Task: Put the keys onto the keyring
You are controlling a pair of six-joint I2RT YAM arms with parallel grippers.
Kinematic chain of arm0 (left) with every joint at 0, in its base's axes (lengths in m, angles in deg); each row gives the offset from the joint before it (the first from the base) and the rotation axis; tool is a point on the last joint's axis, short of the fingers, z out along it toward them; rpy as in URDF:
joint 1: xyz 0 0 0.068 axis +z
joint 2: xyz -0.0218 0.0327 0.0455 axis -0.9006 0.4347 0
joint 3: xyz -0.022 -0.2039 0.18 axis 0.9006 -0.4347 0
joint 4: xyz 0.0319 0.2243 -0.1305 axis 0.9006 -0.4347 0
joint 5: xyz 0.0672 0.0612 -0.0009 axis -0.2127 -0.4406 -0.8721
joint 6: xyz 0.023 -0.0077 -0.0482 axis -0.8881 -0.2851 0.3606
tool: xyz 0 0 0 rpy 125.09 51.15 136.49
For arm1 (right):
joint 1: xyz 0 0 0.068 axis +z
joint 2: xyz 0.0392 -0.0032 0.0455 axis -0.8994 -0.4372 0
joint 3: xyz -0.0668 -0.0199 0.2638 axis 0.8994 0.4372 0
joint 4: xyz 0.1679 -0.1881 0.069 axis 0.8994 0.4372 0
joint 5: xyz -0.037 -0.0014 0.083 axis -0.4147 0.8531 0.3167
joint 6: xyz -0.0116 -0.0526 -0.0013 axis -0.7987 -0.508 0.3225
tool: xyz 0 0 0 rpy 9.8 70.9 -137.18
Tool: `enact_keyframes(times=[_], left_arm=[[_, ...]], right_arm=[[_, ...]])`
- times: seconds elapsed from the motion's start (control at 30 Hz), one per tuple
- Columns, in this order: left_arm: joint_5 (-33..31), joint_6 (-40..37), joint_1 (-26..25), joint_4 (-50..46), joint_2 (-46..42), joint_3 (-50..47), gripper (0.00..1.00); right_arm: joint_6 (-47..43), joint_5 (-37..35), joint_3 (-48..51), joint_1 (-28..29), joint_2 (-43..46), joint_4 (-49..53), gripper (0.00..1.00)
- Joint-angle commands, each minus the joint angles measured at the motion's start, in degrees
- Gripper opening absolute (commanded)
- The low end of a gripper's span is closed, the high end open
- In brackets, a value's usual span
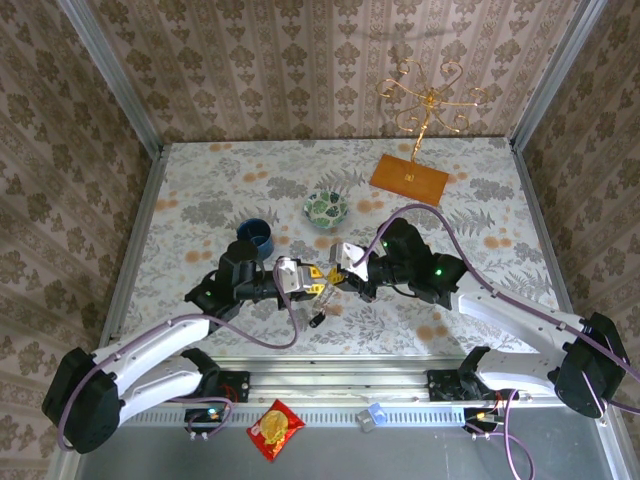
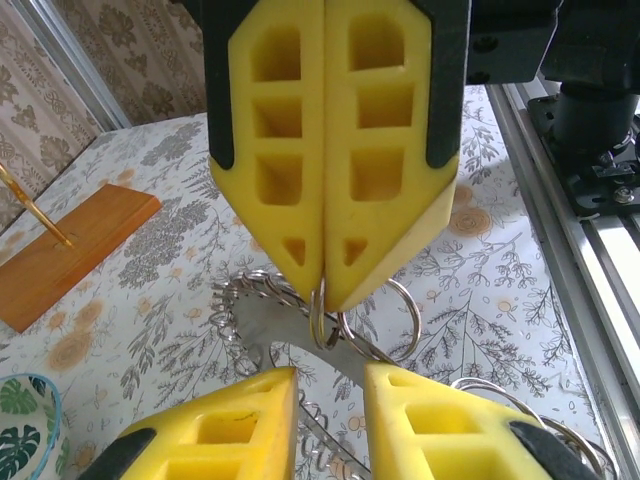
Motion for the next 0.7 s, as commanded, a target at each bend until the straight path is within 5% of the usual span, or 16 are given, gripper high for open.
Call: enact_keyframes(times=[0.0,0.27,0.57,0.6,0.67], left_arm=[[2.99,0.14,0.28,2.66,0.58,-0.52,0.23],[4.18,2.48,0.33,4.71,1.82,-0.56,0.22],[5.36,2.16,0.28,3.72,3.83,0.05,0.0],[5.09,2.1,0.29,4.0,3.59,-0.1,0.0],[3.85,1.75,0.24,4.84,2.96,-0.6,0.0]], right_arm=[[-1.53,2.44,-0.88,-0.01,-0.63,-1.28,0.0],[-1.98,2.91,-1.78,0.41,-1.89,-1.14,0.0],[-1.47,3.74,-1.5,0.98,-2.51,-3.1,0.0],[-1.46,3.02,-1.2,0.95,-2.06,-3.13,0.01],[-1.29,1.23,-0.11,0.39,-0.3,-2.89,0.21]])
